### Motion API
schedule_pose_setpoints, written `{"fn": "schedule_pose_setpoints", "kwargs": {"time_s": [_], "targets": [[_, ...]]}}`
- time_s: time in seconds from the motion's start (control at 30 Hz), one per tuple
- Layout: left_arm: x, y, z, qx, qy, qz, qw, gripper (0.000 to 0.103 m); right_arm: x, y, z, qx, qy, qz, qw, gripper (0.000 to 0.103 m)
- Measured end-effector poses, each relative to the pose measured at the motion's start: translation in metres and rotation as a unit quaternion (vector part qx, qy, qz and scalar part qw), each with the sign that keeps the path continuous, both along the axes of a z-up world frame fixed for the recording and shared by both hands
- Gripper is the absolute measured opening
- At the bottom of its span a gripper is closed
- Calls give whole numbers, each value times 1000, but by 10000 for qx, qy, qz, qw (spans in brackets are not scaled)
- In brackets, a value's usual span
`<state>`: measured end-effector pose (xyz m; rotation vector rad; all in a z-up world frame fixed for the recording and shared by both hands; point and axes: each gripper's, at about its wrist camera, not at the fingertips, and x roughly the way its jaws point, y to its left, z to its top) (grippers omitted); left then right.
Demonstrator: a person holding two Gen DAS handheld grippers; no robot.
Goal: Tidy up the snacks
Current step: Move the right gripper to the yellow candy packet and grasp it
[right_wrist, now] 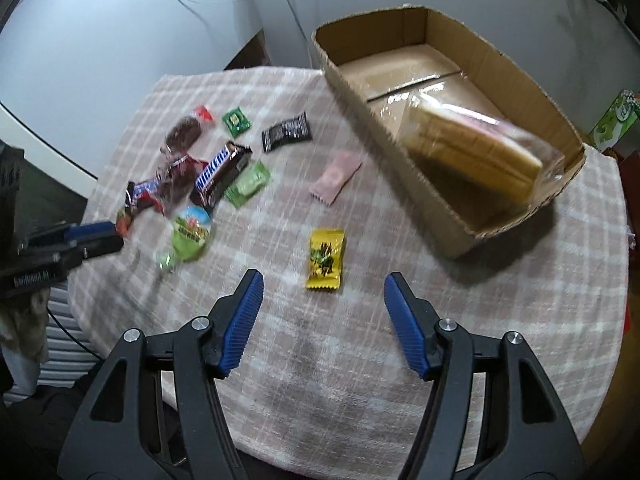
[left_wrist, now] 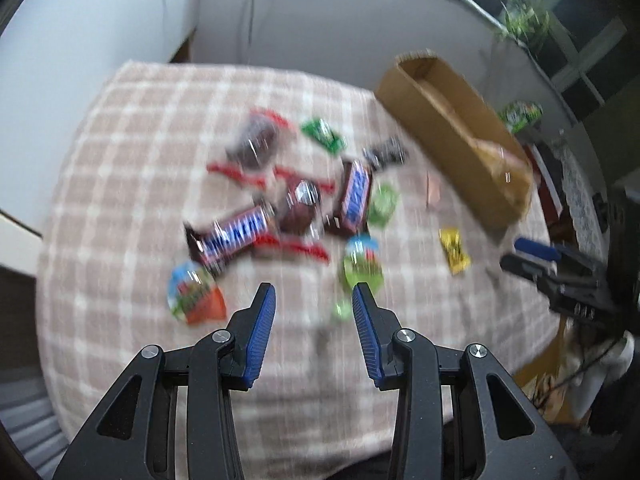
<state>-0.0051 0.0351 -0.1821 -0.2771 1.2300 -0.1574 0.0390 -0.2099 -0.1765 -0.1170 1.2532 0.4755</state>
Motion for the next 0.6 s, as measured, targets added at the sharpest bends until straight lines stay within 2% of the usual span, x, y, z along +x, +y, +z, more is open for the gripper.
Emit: {"fn": "schedule_pose_setpoints", "kwargs": {"time_s": [0.2, 0.6], "targets": [[-14, -20, -18, 119, 141, -319, 9993, 37, -2, 1, -10, -39, 114, -64, 9999, 66], [-12, -38, -29, 438, 39, -673, 9968, 37, 9, 19, -28, -185, 250, 39, 9995, 65]]}}
